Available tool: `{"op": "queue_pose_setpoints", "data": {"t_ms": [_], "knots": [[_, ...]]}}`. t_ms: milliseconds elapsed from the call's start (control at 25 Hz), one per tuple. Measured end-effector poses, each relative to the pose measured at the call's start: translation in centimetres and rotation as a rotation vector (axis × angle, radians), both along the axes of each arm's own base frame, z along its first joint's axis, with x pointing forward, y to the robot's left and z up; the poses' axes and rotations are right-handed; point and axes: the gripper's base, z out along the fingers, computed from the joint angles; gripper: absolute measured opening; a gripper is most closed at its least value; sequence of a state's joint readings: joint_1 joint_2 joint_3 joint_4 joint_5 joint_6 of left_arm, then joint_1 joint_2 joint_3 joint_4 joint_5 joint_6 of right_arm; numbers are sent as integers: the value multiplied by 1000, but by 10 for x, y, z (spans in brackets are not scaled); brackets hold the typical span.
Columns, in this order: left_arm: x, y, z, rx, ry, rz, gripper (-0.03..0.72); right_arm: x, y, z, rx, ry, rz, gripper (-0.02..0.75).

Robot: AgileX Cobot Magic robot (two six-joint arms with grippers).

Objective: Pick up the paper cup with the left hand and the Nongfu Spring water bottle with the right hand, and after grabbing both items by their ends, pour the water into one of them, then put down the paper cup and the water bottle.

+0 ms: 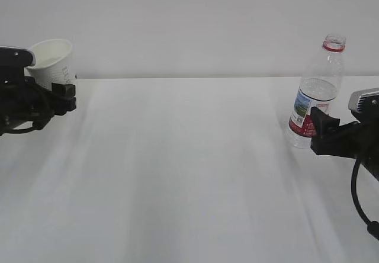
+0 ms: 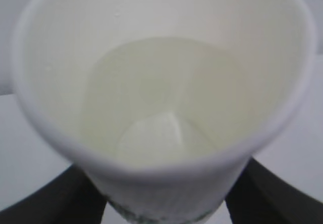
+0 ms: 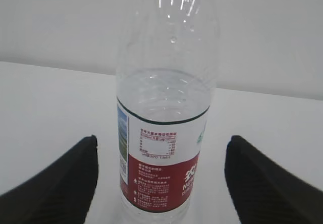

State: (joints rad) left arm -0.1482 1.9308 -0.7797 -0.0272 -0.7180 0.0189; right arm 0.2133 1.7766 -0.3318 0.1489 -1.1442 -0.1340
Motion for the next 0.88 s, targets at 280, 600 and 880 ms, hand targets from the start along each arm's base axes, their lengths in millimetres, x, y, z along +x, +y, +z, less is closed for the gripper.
{"op": "queue_pose_setpoints", "data": {"t_ms": [280,600,880], "knots": [[1,0,-24,7,39,0,486,0,0,0,0,-1,0,587],[2,0,-51,11,54,1,486,0,0,0,0,-1,0,588],[2,0,-53,10,43,0,486,0,0,0,0,-1,0,587]]}}
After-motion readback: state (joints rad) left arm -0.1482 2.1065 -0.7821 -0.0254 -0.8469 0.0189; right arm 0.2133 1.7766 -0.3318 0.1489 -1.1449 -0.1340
